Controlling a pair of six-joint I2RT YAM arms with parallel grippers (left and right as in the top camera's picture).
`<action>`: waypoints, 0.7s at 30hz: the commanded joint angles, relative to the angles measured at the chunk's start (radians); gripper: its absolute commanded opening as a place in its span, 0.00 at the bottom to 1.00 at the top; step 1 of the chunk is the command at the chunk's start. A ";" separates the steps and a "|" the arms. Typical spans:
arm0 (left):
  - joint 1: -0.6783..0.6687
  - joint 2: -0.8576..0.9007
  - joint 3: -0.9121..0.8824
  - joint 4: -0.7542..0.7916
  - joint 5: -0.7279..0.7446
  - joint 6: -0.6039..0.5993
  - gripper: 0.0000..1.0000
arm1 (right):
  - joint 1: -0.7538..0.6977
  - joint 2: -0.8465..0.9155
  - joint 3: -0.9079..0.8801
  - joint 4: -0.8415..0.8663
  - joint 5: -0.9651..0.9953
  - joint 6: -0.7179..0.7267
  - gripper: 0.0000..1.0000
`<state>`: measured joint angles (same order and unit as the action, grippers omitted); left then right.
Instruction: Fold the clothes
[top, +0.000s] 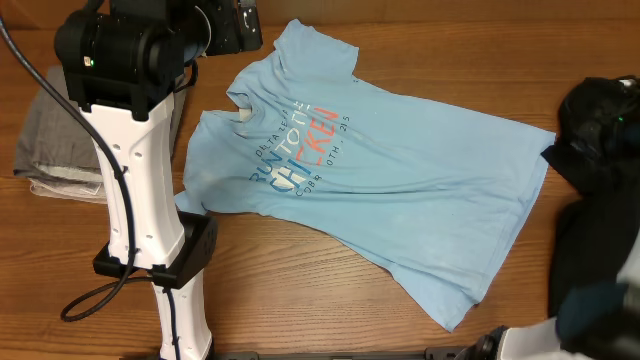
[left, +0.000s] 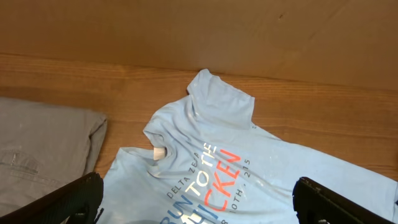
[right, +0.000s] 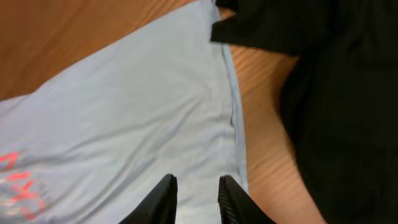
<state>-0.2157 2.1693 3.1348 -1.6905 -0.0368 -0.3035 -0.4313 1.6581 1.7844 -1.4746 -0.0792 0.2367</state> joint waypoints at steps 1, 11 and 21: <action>-0.001 0.002 0.002 0.001 0.011 0.019 1.00 | 0.004 -0.097 0.014 -0.049 -0.051 0.006 0.27; -0.001 0.002 0.002 0.001 0.011 0.019 1.00 | 0.102 -0.296 -0.097 -0.143 -0.057 0.006 0.34; -0.001 0.002 0.002 0.001 0.011 0.019 1.00 | 0.105 -0.305 -0.117 -0.144 -0.057 0.006 1.00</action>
<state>-0.2157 2.1693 3.1348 -1.6909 -0.0368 -0.3035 -0.3313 1.3586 1.6733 -1.6238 -0.1310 0.2401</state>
